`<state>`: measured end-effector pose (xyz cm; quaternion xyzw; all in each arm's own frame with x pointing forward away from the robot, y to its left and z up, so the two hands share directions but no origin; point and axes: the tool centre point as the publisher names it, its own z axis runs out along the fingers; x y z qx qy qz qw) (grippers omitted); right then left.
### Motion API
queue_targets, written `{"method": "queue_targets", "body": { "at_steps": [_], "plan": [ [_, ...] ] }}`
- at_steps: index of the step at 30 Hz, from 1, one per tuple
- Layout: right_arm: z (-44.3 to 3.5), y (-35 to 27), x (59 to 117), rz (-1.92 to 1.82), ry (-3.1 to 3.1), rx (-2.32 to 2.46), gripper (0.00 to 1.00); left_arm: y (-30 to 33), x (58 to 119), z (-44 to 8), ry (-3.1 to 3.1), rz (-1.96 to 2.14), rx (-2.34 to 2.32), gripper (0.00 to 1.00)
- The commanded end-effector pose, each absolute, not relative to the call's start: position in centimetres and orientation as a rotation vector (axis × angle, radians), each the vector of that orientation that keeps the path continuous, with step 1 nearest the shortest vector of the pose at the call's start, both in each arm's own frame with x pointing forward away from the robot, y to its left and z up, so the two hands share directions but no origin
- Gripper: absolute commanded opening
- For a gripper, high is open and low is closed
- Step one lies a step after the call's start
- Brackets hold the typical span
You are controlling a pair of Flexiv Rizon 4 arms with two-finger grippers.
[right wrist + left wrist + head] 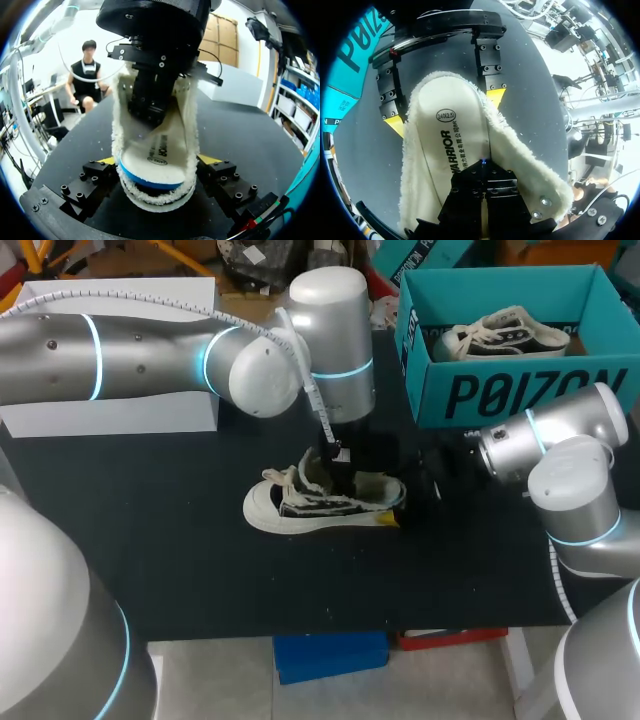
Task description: Take the shoe out of the shoebox, open the shoe tongue, remove and reinsert the insole, then place the shoe into the shoebox
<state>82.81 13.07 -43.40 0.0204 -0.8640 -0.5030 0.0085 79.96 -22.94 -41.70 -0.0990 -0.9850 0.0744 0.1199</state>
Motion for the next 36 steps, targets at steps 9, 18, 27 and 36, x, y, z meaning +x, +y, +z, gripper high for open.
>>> {"method": "queue_targets", "body": {
  "at_steps": [9,18,27,36],
  "plan": [
    [-43.5,13.0,82.8,-1.569,-2.700,0.063,0.00,-23.6,79.1,-42.8,-2.951,0.156,-0.299,0.78],
    [-43.5,13.0,82.8,-1.569,-2.700,0.063,0.00,-23.5,78.7,-43.2,-3.124,-0.034,-0.186,0.73],
    [-43.5,13.0,82.8,-1.569,-2.700,0.063,0.00,-22.5,79.4,-43.7,-3.371,-0.216,0.082,0.49],
    [-43.5,13.0,82.8,-1.569,-2.700,0.063,0.00,-21.7,80.7,-43.5,-3.534,-0.245,0.152,0.53]
  ]
}}
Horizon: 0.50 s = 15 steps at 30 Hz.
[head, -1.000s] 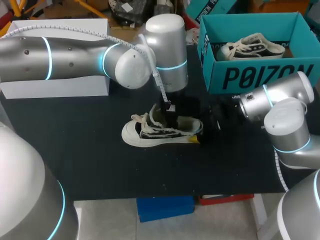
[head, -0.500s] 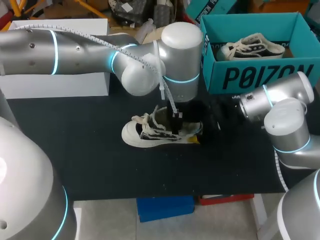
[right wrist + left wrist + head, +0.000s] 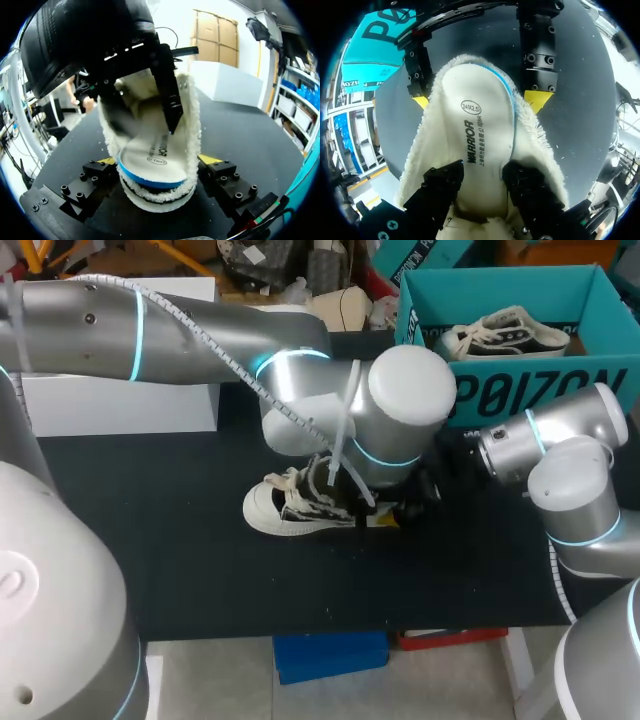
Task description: Take the shoe out of the shoebox, open the shoe tongue, remove and reinsert the insole, then place the shoe into the shoebox
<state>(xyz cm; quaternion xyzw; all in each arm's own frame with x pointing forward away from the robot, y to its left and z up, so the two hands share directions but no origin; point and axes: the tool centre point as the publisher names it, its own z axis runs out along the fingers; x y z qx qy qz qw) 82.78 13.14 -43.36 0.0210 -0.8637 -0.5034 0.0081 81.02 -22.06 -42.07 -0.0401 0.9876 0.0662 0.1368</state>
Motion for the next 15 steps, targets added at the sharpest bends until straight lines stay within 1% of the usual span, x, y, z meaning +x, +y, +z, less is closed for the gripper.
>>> {"method": "queue_targets", "body": {
  "at_steps": [1,2,3,5,7,13,15],
  "plan": [
    [-43.5,13.0,82.8,-1.569,-2.700,0.063,0.00,-21.6,80.9,-43.6,2.718,0.190,-0.129,0.58],
    [-43.5,13.0,82.8,-1.569,-2.700,0.063,0.00,-21.4,81.2,-43.8,2.717,0.173,-0.138,0.61],
    [-43.5,13.0,82.8,-1.569,-2.700,0.063,0.00,-21.3,81.5,-43.8,2.707,0.171,-0.156,0.62],
    [-43.5,13.0,82.8,-1.569,-2.700,0.063,0.00,-20.9,82.1,-43.6,2.675,0.151,-0.196,0.57],
    [-43.5,13.0,82.8,-1.569,-2.700,0.063,0.00,-20.6,82.7,-43.4,2.653,0.144,-0.223,0.55],
    [-43.5,13.0,82.8,-1.569,-2.700,0.063,0.00,-20.7,83.7,-43.0,2.603,0.107,-0.248,0.57],
    [-43.5,13.0,82.8,-1.569,-2.700,0.063,0.00,-20.8,84.0,-42.9,2.592,0.092,-0.260,0.55]
  ]
}}
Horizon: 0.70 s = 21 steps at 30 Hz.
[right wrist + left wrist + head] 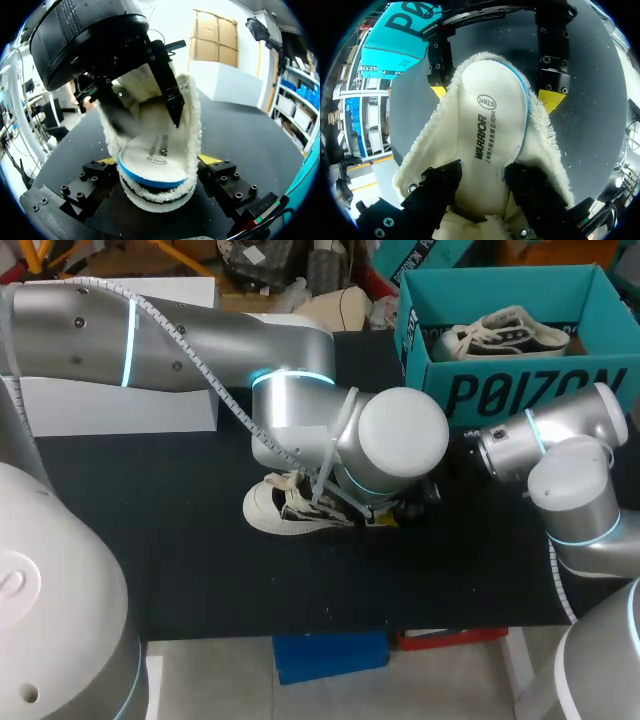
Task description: Take the shoe out of the shoebox, open the shoe tongue, remove and reinsert the insole, then place the shoe into the shoebox
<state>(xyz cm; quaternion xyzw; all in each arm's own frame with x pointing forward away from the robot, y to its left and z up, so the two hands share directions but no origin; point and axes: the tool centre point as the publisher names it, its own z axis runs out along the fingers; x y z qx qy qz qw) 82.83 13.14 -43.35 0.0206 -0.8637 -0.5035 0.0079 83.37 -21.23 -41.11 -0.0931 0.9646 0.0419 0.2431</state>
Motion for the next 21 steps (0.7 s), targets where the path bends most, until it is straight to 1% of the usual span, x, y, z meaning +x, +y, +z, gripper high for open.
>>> {"method": "queue_targets", "body": {
  "at_steps": [1,8,12,13,14,15,17,21],
  "plan": [
    [-43.5,13.0,82.8,-1.569,-2.700,0.063,0.00,-20.9,84.2,-42.8,2.586,0.086,-0.269,0.55],
    [-43.5,13.0,82.8,-1.569,-2.700,0.063,0.00,-21.8,85.0,-42.5,2.569,0.033,-0.293,0.55],
    [-43.5,13.0,82.8,-1.569,-2.700,0.063,0.00,-22.1,85.2,-42.7,2.568,0.017,-0.302,0.53],
    [-43.5,13.0,82.8,-1.569,-2.700,0.063,0.00,-22.2,85.3,-42.8,2.568,0.015,-0.305,0.50],
    [-43.5,13.0,82.8,-1.569,-2.700,0.063,0.00,-22.3,85.3,-43.0,2.568,0.012,-0.306,0.47],
    [-43.5,13.0,82.8,-1.569,-2.700,0.063,0.00,-22.4,85.5,-43.2,2.567,0.010,-0.309,0.36],
    [-43.5,13.0,82.8,-1.569,-2.700,0.063,0.00,-22.5,85.7,-43.5,2.567,0.006,-0.316,0.00],
    [-43.5,13.0,82.8,-1.569,-2.700,0.063,0.00,-23.1,85.8,-43.6,2.577,-0.010,-0.317,0.00]
  ]
}}
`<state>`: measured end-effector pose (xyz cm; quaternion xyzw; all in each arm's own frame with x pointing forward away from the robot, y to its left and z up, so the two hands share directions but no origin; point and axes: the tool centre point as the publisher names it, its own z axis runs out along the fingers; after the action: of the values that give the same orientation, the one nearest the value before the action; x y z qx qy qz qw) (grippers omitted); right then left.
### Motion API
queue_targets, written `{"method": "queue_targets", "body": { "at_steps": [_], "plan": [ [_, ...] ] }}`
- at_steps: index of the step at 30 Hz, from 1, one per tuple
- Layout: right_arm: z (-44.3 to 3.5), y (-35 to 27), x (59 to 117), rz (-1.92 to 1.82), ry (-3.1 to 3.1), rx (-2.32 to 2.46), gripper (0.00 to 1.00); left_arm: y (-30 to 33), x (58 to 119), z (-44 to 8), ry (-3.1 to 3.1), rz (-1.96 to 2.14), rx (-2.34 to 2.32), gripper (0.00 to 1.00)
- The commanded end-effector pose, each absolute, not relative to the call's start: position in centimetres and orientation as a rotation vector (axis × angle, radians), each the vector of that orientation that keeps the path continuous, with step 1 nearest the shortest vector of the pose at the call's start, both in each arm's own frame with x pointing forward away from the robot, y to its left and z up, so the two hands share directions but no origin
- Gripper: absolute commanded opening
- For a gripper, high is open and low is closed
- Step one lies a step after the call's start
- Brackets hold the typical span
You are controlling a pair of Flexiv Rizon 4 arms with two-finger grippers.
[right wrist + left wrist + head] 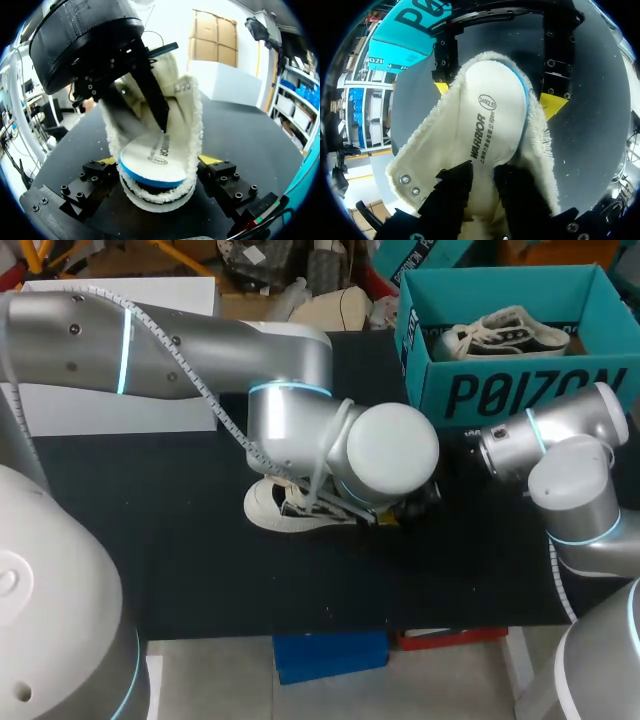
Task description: Take the shoe out of the shoebox, open the shoe tongue, remove and reinsert the insole, then place the shoe into the shoebox
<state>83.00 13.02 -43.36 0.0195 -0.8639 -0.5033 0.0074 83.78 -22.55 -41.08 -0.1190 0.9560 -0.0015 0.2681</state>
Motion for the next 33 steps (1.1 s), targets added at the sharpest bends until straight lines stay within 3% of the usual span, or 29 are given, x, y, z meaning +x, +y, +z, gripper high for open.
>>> {"method": "queue_targets", "body": {
  "at_steps": [1,33],
  "plan": [
    [-43.5,13.0,82.8,-1.569,-2.700,0.063,0.00,-23.2,85.8,-43.5,2.580,-0.017,-0.312,0.00],
    [-43.5,13.0,82.8,-1.569,-2.700,0.063,0.00,-22.7,84.2,-37.0,2.726,-0.364,-0.246,0.00]
  ]
}}
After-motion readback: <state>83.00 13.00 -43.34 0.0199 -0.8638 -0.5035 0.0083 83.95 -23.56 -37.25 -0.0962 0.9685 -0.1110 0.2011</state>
